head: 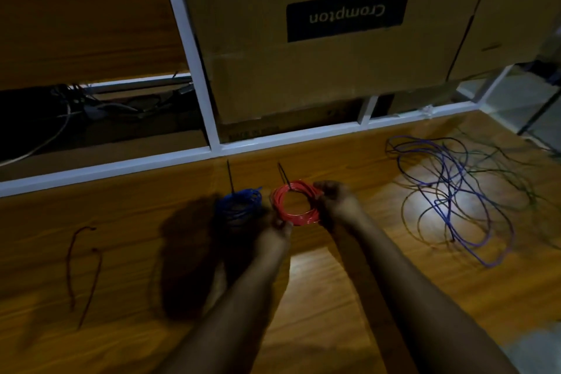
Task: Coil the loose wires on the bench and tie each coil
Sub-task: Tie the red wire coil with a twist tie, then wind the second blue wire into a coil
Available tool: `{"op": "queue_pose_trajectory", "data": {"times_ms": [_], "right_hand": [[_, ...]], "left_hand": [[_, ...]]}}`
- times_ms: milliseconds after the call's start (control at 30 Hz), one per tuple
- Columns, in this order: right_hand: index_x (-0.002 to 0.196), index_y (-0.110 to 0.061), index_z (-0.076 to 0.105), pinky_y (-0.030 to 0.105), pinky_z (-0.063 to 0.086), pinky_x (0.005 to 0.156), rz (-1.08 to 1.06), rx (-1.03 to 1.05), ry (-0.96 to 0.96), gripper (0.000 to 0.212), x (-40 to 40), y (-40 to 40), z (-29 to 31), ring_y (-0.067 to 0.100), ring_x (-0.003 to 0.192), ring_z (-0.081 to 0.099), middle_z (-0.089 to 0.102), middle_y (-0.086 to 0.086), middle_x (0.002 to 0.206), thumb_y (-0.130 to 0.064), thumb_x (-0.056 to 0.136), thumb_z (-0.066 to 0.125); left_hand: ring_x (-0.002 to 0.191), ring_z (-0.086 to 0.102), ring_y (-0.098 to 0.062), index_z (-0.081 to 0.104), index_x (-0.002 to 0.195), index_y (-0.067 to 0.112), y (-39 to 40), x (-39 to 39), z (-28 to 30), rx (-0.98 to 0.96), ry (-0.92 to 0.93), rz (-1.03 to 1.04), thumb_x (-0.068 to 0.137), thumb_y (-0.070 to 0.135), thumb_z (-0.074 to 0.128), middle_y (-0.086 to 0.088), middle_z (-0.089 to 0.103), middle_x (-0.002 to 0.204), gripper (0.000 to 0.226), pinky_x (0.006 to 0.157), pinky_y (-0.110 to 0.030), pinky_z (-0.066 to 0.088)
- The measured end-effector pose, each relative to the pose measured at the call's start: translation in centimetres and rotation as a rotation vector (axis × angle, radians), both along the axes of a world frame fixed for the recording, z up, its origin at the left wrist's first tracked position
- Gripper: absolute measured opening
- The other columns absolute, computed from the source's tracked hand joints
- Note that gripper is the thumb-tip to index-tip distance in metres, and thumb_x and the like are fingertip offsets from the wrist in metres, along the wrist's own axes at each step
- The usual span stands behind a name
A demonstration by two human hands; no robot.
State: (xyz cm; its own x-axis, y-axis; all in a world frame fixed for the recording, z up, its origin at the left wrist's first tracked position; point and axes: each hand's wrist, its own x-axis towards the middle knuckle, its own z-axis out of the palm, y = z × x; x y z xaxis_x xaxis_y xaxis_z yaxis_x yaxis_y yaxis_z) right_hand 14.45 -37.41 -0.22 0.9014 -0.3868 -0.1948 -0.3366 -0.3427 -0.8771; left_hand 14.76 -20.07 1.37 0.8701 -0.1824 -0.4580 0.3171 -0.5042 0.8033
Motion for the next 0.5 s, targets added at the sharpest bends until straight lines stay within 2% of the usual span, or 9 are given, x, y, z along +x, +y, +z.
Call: {"op": "queue_pose_trajectory", "data": {"times_ms": [67, 167, 233, 300, 367, 400, 433, 500], "right_hand": [[0.113, -0.010, 0.064, 0.019, 0.053, 0.066, -0.074, -0.122, -0.038, 0.018, 0.1, 0.2, -0.9, 0.020, 0.091, 0.069, 0.070, 0.003, 0.102, -0.010, 0.098, 0.056], [0.110, -0.012, 0.066, 0.005, 0.046, 0.058, -0.149, -0.312, -0.085, 0.015, -0.5, 0.8, -0.8, 0.009, 0.082, 0.067, 0.070, -0.002, 0.098, -0.015, 0.096, 0.061], [0.114, -0.012, 0.066, 0.001, 0.043, 0.058, -0.190, -0.308, -0.115, 0.020, -1.0, 1.2, -0.8, 0.005, 0.082, 0.063, 0.070, -0.002, 0.101, -0.023, 0.097, 0.062], [0.122, -0.013, 0.063, 0.006, 0.046, 0.070, -0.242, -0.258, -0.123, 0.028, -1.7, 1.9, -0.3, 0.008, 0.092, 0.064, 0.070, 0.000, 0.111, -0.028, 0.099, 0.059], [0.127, -0.013, 0.061, 0.023, 0.053, 0.083, -0.302, -0.231, -0.111, 0.032, -3.0, 2.8, 0.2, 0.014, 0.104, 0.064, 0.069, 0.003, 0.119, -0.028, 0.099, 0.058], [0.128, -0.014, 0.061, 0.028, 0.053, 0.087, -0.323, -0.232, -0.107, 0.032, -3.9, 3.4, 0.3, 0.016, 0.108, 0.064, 0.069, 0.004, 0.120, -0.027, 0.099, 0.058], [0.127, -0.014, 0.061, 0.026, 0.052, 0.088, -0.336, -0.251, -0.109, 0.031, -5.0, 4.1, 0.5, 0.016, 0.109, 0.064, 0.069, 0.004, 0.120, -0.025, 0.098, 0.058], [0.128, -0.014, 0.062, 0.013, 0.046, 0.082, -0.366, -0.304, -0.111, 0.031, -7.4, 5.5, 0.8, 0.010, 0.105, 0.064, 0.070, 0.002, 0.118, -0.022, 0.098, 0.059]], "left_hand": [[0.117, 0.059, -0.026, 0.039, 0.146, 0.018, 0.5, -0.1, -0.4, 0.041, -0.018, -0.040, 0.103, 0.024, 0.049, -0.008, 0.062, 0.128, 0.045, 0.089, -0.026, 0.042], [0.111, 0.061, -0.020, 0.038, 0.148, 0.027, 1.0, -0.2, -0.8, 0.028, -0.027, -0.047, 0.100, 0.025, 0.056, 0.002, 0.063, 0.117, 0.051, 0.097, -0.035, 0.049], [0.111, 0.060, -0.018, 0.041, 0.147, 0.029, 1.4, -0.4, -0.8, -0.013, -0.026, -0.021, 0.097, 0.025, 0.061, 0.007, 0.058, 0.115, 0.055, 0.099, -0.040, 0.050], [0.113, 0.058, -0.015, 0.041, 0.148, 0.025, 2.0, -0.8, -0.5, -0.078, -0.047, -0.013, 0.095, 0.024, 0.064, 0.005, 0.057, 0.128, 0.058, 0.097, -0.039, 0.051], [0.108, 0.054, -0.010, 0.043, 0.145, 0.021, 2.6, -1.3, -0.5, -0.119, -0.101, -0.058, 0.094, 0.020, 0.066, 0.002, 0.055, 0.137, 0.056, 0.091, -0.033, 0.048], [0.108, 0.054, -0.009, 0.045, 0.144, 0.020, 2.8, -1.5, -0.4, -0.139, -0.124, -0.089, 0.093, 0.018, 0.066, 0.001, 0.055, 0.136, 0.055, 0.089, -0.033, 0.048], [0.109, 0.055, -0.009, 0.046, 0.143, 0.020, 3.0, -1.8, -0.3, -0.160, -0.156, -0.130, 0.092, 0.018, 0.067, 0.001, 0.056, 0.135, 0.054, 0.089, -0.036, 0.052], [0.108, 0.057, -0.009, 0.049, 0.140, 0.025, 3.3, -2.5, 0.3, -0.191, -0.202, -0.239, 0.091, 0.021, 0.068, 0.005, 0.059, 0.130, 0.052, 0.088, -0.047, 0.057]]}}
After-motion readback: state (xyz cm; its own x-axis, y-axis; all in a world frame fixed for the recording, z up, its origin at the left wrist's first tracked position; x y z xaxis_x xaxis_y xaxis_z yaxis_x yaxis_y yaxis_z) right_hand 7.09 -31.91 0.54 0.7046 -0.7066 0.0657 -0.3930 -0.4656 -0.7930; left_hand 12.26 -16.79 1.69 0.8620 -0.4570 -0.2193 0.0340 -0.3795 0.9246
